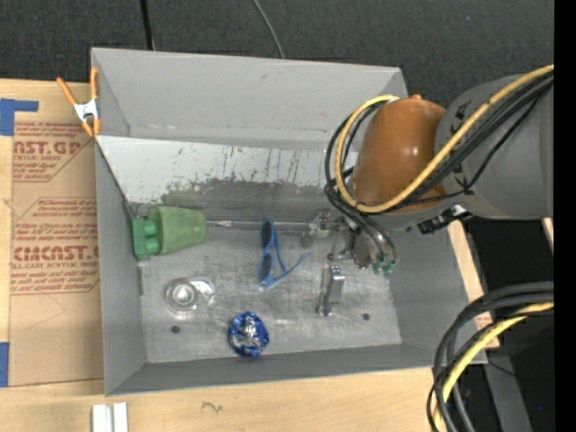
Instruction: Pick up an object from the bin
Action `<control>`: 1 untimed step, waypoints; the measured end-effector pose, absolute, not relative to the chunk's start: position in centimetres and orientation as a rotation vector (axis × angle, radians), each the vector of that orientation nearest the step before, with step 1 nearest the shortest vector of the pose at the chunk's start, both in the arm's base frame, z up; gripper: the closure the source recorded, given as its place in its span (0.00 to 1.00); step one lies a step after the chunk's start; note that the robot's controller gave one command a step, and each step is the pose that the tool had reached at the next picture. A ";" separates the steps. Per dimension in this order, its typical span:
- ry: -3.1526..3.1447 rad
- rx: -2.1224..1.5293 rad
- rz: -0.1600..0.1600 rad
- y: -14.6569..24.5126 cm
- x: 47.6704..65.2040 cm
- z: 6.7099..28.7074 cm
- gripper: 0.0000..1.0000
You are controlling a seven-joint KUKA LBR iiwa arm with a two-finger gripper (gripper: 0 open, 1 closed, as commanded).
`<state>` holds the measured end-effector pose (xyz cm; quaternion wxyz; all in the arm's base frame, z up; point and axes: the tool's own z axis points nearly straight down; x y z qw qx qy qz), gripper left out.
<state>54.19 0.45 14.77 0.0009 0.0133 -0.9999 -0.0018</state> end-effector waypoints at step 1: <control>-3.136 0.260 -0.001 2.5 55.6 7.7 0.00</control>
Offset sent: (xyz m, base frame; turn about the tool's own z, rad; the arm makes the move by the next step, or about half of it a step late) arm 0.0132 0.0199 -0.0696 -0.1385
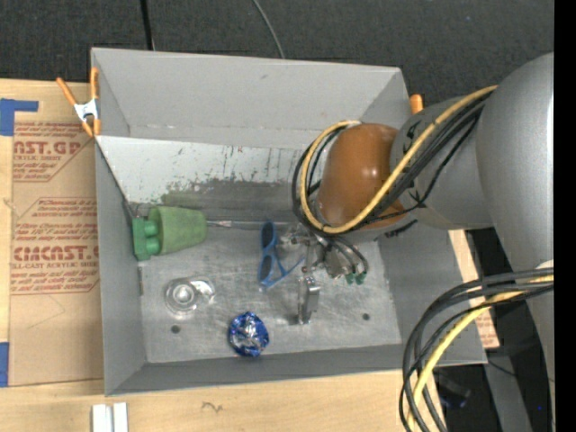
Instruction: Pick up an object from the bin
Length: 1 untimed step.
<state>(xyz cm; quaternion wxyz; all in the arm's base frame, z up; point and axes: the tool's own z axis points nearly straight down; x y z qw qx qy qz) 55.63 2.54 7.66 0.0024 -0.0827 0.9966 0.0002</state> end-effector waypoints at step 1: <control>3.123 -0.258 0.000 2.5 55.7 8.0 1.00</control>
Offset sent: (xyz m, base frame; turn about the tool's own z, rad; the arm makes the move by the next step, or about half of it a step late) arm 0.0000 0.0000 0.0000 0.0000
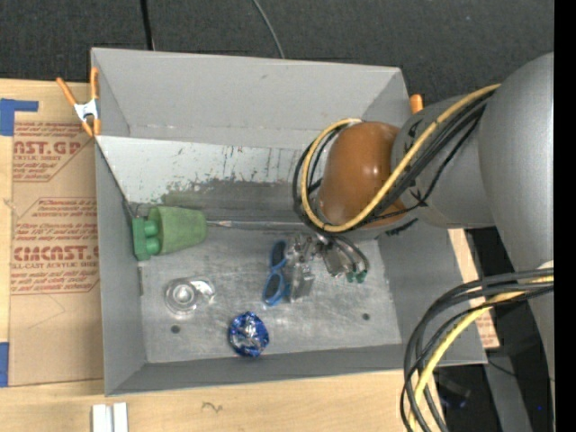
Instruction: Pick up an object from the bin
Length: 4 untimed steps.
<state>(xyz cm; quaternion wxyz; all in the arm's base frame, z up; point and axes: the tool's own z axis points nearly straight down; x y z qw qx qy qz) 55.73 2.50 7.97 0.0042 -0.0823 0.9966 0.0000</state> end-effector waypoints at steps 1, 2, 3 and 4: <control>2.976 -0.980 -0.002 8.7 55.8 7.3 1.00; 2.801 -1.400 -0.002 9.8 56.3 25.2 1.00; 2.686 -1.639 0.008 11.6 53.5 13.3 1.00; 2.682 -1.632 0.004 11.6 53.7 13.7 0.00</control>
Offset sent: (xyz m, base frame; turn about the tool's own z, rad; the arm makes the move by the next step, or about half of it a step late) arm -0.0019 0.0607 -0.0097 -0.4705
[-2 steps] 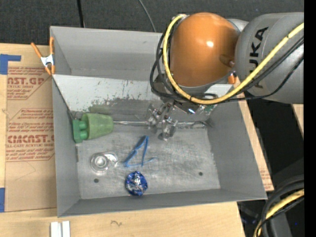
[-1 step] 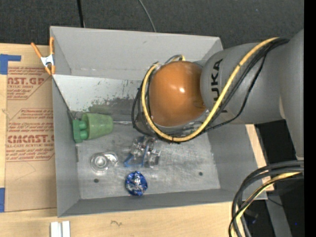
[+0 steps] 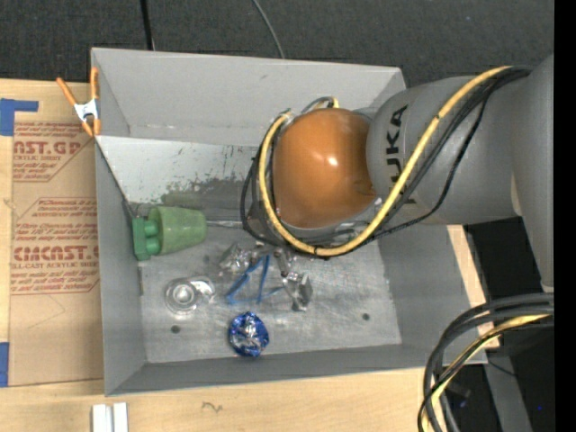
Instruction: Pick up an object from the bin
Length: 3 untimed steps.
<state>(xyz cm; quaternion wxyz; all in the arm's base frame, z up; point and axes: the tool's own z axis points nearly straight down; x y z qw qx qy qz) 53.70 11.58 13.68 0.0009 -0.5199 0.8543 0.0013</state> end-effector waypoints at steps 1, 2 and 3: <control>2.506 -1.883 0.000 9.6 58.7 7.6 0.00; 2.506 -1.883 0.001 9.7 58.7 7.6 1.00; 2.262 -2.168 -0.004 9.2 56.9 22.8 1.00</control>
Offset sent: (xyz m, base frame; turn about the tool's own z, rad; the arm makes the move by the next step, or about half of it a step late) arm 0.0492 -0.0210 -0.0613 -0.1976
